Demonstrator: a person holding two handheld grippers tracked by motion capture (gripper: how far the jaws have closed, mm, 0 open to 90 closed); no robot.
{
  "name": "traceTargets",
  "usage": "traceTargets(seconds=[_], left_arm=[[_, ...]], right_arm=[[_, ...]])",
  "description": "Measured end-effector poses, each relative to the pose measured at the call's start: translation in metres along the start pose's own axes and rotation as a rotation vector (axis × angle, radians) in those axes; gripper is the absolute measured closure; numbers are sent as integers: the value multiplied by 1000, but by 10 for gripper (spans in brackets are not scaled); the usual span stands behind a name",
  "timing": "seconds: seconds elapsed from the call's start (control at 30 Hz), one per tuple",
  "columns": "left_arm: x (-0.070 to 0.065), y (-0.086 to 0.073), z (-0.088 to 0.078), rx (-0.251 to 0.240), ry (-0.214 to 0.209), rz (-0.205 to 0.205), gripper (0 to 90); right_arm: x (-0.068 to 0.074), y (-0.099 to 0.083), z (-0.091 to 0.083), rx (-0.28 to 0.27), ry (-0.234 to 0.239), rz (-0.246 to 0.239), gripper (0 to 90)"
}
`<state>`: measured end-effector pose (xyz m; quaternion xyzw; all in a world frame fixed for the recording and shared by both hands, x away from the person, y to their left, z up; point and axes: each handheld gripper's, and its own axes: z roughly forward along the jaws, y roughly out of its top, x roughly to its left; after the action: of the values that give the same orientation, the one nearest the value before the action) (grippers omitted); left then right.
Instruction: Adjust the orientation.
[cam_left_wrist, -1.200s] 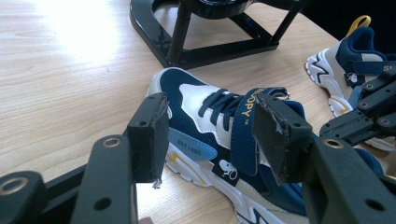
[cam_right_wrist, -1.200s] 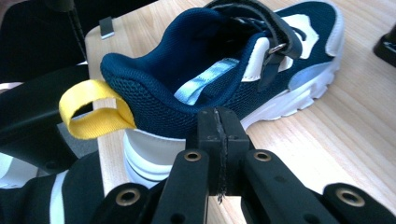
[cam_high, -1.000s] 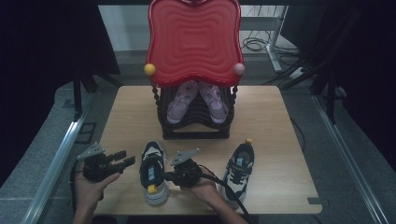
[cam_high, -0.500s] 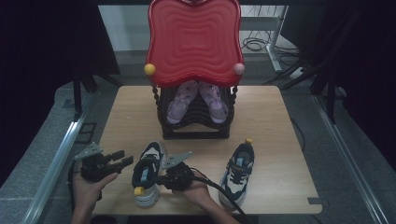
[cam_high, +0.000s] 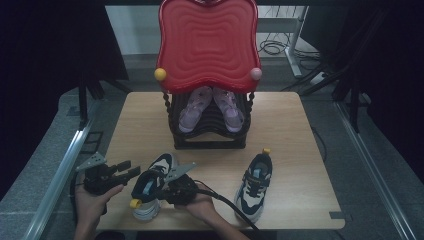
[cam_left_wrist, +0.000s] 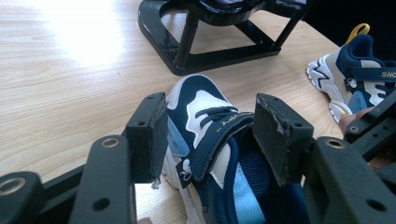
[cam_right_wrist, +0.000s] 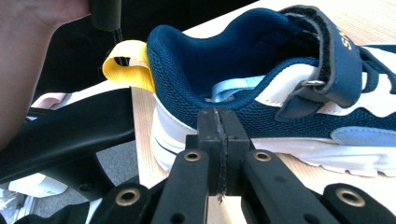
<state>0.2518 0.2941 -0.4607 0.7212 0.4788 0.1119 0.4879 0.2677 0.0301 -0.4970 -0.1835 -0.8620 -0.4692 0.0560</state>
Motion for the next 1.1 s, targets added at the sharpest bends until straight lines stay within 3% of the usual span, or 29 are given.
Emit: traceTargets(seconds=[0.33, 0.5, 0.67, 0.9, 1.1], left_arm=[[2, 0, -3, -6, 2, -6, 455], [3, 0, -3, -7, 3, -8, 454], [3, 0, -3, -5, 7, -9, 454], [-1, 0, 3, 10, 7, -2, 452], [-1, -1, 2, 9, 17, -6, 452]], right_arm=[[3, 5, 11, -9, 16, -10, 898], [4, 5, 8, -4, 16, -12, 896], [6, 7, -21, -54, -2, -37, 896], [1, -1, -77, -124, -84, -41, 896], [-5, -13, -111, -167, -138, -29, 896]])
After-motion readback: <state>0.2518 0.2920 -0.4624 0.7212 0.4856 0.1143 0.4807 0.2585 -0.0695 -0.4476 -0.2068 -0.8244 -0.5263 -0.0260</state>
